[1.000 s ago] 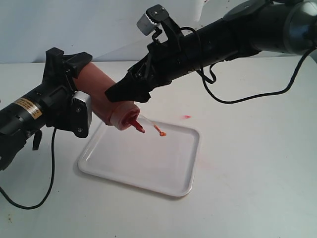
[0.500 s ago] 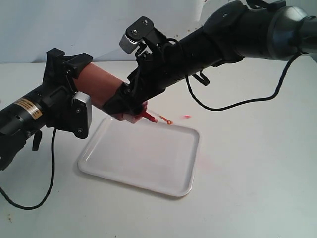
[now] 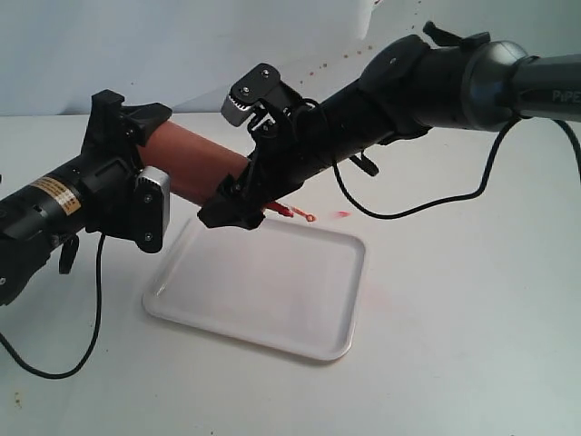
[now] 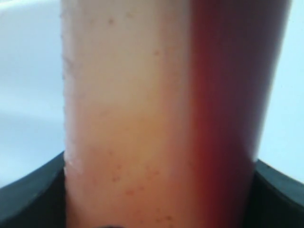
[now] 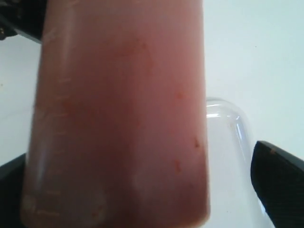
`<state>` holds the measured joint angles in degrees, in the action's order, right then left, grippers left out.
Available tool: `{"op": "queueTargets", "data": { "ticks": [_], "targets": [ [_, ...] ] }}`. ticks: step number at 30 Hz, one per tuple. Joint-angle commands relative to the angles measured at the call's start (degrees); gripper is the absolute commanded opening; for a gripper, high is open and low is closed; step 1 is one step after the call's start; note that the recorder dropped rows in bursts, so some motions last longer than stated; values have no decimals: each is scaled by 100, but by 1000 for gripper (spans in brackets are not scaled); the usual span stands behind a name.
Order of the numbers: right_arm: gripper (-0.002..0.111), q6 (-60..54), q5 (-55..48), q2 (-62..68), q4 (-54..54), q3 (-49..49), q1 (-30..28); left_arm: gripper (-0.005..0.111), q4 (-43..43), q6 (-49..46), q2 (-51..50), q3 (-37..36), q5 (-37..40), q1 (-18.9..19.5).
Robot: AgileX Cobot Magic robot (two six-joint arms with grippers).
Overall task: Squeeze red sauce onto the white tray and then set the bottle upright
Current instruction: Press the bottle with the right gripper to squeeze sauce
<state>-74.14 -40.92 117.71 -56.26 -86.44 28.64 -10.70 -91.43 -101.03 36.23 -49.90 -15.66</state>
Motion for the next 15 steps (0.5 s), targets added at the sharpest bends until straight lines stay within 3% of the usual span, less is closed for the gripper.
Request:
{"op": "queueTargets", "data": {
  "ticks": [1,10,15],
  "targets": [
    [101,-55,314,-16,48,-28,1,0,290,-59,78,147,123,-37],
    [101,-121,377,-187,448,-45,1,0,290,-309,78,147,123,-37],
    [101,-34,-362,-200,237,-569,13,0,290,-309,78,147,123,-37]
  ]
}}
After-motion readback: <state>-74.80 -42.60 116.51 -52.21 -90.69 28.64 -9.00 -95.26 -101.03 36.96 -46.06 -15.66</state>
